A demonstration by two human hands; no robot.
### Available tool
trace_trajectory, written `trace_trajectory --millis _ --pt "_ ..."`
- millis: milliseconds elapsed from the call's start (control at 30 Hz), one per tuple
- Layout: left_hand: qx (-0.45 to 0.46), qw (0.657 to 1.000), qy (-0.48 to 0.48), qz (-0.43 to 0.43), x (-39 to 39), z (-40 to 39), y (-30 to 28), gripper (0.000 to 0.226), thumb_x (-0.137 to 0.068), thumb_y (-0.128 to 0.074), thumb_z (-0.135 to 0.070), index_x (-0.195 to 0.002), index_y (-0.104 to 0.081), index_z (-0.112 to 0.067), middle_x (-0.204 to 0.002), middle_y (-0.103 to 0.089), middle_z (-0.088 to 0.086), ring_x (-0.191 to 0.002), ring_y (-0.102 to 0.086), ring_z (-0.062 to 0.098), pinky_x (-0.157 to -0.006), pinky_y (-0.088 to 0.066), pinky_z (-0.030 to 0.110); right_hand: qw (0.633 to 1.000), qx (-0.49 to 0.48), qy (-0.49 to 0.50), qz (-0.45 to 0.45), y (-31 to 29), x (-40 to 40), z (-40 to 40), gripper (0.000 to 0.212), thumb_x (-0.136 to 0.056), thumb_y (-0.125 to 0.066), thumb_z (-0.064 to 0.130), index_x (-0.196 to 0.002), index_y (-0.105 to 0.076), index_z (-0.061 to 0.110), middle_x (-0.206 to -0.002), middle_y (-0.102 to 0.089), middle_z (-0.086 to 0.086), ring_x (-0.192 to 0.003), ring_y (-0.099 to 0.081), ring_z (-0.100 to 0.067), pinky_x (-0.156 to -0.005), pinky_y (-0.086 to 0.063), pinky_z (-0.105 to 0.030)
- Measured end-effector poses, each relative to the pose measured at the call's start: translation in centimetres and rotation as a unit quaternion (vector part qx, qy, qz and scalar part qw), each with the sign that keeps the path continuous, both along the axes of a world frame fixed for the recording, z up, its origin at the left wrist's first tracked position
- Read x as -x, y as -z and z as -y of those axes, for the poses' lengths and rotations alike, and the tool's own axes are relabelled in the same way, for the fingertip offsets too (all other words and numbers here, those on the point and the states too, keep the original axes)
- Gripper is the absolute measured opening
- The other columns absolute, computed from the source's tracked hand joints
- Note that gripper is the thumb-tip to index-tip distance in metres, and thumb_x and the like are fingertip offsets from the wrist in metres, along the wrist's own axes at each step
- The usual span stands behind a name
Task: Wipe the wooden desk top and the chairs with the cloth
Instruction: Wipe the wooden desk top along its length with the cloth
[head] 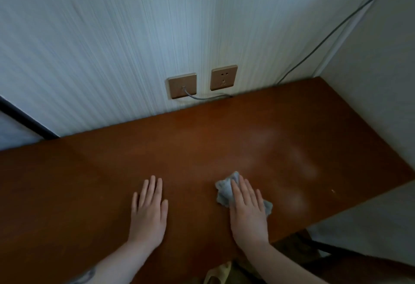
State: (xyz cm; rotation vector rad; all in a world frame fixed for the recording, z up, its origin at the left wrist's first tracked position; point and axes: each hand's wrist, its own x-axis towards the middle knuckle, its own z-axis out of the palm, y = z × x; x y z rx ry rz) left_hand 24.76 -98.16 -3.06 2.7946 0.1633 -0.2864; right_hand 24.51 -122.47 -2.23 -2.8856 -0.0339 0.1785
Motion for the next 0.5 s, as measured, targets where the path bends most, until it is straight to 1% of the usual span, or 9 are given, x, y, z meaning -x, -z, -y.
trace_trajectory --millis 33,100,167,200,267,300,333,400,500 --pt "-0.019 1.0 0.007 -0.009 1.8 -0.4 -0.2 0.066 -0.09 0.014 -0.058 -0.149 0.014 -0.028 -0.157 0.018 -0.011 -0.142 0.023 0.007 -0.118 0.01 0.035 1.0 0.005 0.026 -0.002 0.2 1.8 -0.5 0.054 -0.1 -0.039 0.034 -0.151 -0.024 0.028 -0.158 -0.011 0.007 -0.145 -0.007 -0.011 -0.119 0.0 -0.034" --pt "-0.038 0.999 0.013 -0.03 4.7 -1.3 -0.4 0.081 -0.072 0.036 -0.063 -0.144 0.021 -0.029 -0.154 0.022 -0.013 -0.141 0.025 0.007 -0.116 0.013 0.032 1.0 -0.005 0.017 -0.003 0.8 4.5 -2.8 0.05 -0.095 -0.05 0.033 -0.143 -0.042 0.026 -0.152 -0.033 0.002 -0.14 -0.028 -0.014 -0.115 -0.009 -0.037" --pt "-0.044 0.998 0.008 -0.044 6.3 -2.3 -0.4 0.09 -0.063 0.044 -0.064 -0.143 0.024 -0.029 -0.153 0.025 -0.013 -0.14 0.027 0.007 -0.115 0.013 0.033 0.998 -0.024 -0.049 -0.039 0.0 6.1 -6.1 0.05 -0.093 -0.041 0.035 -0.142 -0.043 0.028 -0.15 -0.039 0.002 -0.138 -0.032 -0.015 -0.115 -0.008 -0.038" --pt "-0.051 0.998 0.006 -0.048 6.6 -3.0 -0.4 0.092 -0.06 0.046 -0.065 -0.142 0.025 -0.028 -0.152 0.027 -0.013 -0.139 0.027 0.007 -0.115 0.013 0.033 0.994 -0.038 -0.087 -0.056 -0.5 6.1 -7.8 0.051 -0.095 -0.037 0.033 -0.146 -0.036 0.029 -0.155 -0.03 0.004 -0.142 -0.024 -0.014 -0.116 -0.003 -0.037" --pt "-0.065 0.996 0.005 -0.056 7.3 -5.2 -0.5 0.096 -0.056 0.048 -0.066 -0.141 0.028 -0.027 -0.152 0.028 -0.013 -0.139 0.027 0.007 -0.114 0.013 0.034 0.984 -0.039 -0.175 -0.023 -1.0 5.2 -10.2 0.056 -0.102 -0.033 0.028 -0.153 -0.01 0.031 -0.157 0.006 0.011 -0.143 0.009 -0.009 -0.118 0.01 -0.037" --pt "-0.07 0.996 0.005 -0.063 7.7 -6.6 -0.4 0.097 -0.054 0.048 -0.068 -0.14 0.029 -0.026 -0.151 0.029 -0.013 -0.139 0.028 0.007 -0.114 0.013 0.034 0.978 -0.054 -0.197 -0.04 -1.3 4.8 -11.1 0.057 -0.104 -0.031 0.027 -0.153 -0.002 0.031 -0.153 0.018 0.014 -0.139 0.02 -0.007 -0.118 0.012 -0.036" --pt "-0.071 0.995 0.005 -0.07 8.0 -8.2 -0.4 0.098 -0.052 0.047 -0.07 -0.139 0.031 -0.026 -0.151 0.03 -0.013 -0.138 0.028 0.007 -0.115 0.012 0.036 0.976 -0.046 -0.207 -0.043 -1.4 4.6 -11.7 0.058 -0.105 -0.029 0.026 -0.153 0.002 0.032 -0.15 0.022 0.015 -0.137 0.024 -0.006 -0.117 0.013 -0.035" --pt "-0.064 0.994 0.003 -0.087 8.8 -11.1 -0.4 0.1 -0.049 0.045 -0.074 -0.136 0.033 -0.026 -0.148 0.032 -0.015 -0.136 0.029 0.006 -0.116 0.009 0.038 0.985 -0.02 -0.165 -0.039 -1.3 4.5 -12.1 0.057 -0.105 -0.026 0.03 -0.152 0.006 0.034 -0.152 0.022 0.016 -0.14 0.024 -0.006 -0.117 0.016 -0.033" --pt "-0.055 0.994 -0.005 -0.093 9.9 -14.0 -0.8 0.104 -0.044 0.046 -0.076 -0.134 0.037 -0.024 -0.145 0.036 -0.016 -0.135 0.031 0.006 -0.117 0.009 0.039 0.999 -0.025 0.023 0.0 -1.0 6.2 -12.9 0.057 -0.105 -0.024 0.037 -0.151 0.008 0.033 -0.158 0.015 0.012 -0.14 0.02 -0.006 -0.116 0.015 -0.031"
